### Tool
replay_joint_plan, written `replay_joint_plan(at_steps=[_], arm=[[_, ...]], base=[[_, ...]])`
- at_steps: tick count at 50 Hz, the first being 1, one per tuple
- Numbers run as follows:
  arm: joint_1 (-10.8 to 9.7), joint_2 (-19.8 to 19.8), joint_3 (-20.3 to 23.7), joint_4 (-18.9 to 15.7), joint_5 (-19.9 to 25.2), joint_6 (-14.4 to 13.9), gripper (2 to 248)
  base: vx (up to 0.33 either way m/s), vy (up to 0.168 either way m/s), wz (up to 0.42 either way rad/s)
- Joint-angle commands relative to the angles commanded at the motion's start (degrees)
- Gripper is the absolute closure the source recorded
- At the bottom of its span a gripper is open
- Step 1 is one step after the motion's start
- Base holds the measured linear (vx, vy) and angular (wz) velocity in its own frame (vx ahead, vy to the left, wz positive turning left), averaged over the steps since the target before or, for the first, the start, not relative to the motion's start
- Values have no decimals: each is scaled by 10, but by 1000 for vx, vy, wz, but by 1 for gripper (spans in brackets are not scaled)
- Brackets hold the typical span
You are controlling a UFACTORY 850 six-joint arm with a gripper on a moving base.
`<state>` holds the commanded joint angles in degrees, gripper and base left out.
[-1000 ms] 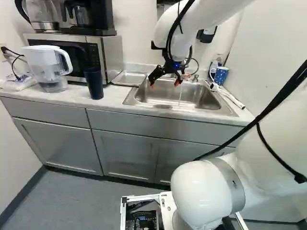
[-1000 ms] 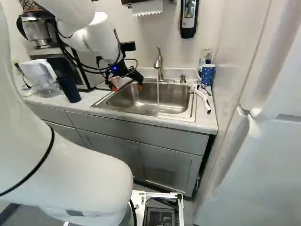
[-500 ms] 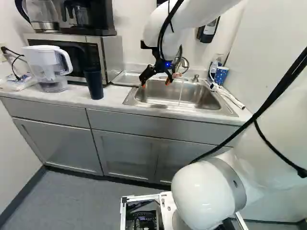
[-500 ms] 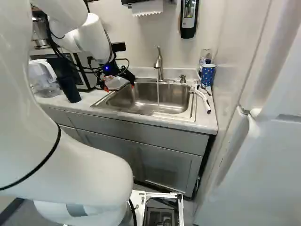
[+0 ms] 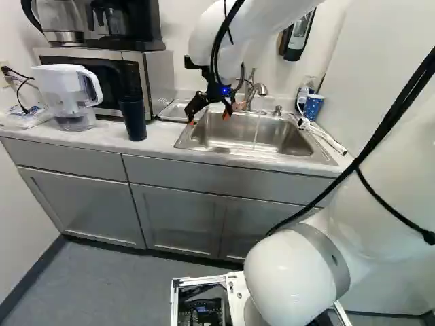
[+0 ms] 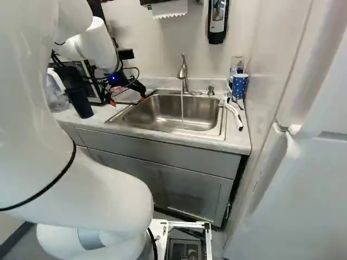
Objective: Rinse the cup and place it in the tray
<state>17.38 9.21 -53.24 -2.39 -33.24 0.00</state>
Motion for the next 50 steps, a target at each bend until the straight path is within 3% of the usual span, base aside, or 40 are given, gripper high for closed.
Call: replay_joint_plan(at_steps=[50], arm=[[105, -51, -48, 0, 0, 0, 3]], base=[[0, 0, 0]])
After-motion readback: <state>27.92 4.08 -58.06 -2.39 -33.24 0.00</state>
